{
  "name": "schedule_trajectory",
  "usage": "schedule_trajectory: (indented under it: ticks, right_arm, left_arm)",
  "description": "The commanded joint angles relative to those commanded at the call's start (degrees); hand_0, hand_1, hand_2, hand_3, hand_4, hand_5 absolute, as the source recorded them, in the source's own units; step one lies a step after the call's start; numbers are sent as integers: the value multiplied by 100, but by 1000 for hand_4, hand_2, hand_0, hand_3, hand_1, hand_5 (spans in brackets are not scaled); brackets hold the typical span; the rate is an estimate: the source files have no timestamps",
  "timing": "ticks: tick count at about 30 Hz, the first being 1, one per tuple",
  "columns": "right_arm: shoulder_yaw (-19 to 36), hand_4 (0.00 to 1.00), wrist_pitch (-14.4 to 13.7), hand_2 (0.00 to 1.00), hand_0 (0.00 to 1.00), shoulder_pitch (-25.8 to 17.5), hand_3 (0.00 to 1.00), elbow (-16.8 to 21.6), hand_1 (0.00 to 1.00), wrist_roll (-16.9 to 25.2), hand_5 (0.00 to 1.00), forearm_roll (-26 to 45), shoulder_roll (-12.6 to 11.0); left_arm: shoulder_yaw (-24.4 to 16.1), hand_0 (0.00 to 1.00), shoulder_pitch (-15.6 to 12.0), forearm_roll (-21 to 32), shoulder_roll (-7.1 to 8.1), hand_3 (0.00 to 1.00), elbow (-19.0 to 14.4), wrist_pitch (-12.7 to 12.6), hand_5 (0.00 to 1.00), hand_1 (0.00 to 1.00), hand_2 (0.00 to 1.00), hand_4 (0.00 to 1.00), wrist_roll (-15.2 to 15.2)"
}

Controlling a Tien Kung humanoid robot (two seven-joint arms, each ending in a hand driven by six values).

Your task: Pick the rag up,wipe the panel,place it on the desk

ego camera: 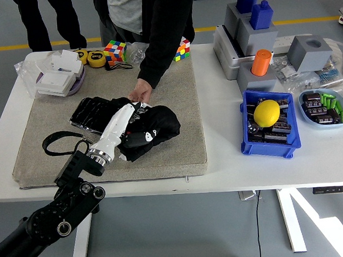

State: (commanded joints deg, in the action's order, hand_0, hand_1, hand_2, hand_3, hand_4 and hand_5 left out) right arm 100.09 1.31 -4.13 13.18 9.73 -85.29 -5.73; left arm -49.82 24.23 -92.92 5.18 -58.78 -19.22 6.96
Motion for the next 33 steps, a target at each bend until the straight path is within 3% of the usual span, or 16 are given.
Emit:
schedule_trajectory:
  ticks: [19, 33]
  right_arm:
    - [-7, 899, 1, 493, 544, 4, 523, 3, 564, 0, 366, 17, -5]
    - [-133, 900, 3, 493, 546, 11, 523, 63, 564, -4, 366, 139, -12]
  left_arm:
    - [-629, 235, 97, -144, -59, 569, 734, -323, 2, 304, 381, 656, 340]
    - [-1361, 233, 431, -233, -75, 569, 1807, -544, 2, 303, 381, 657, 584]
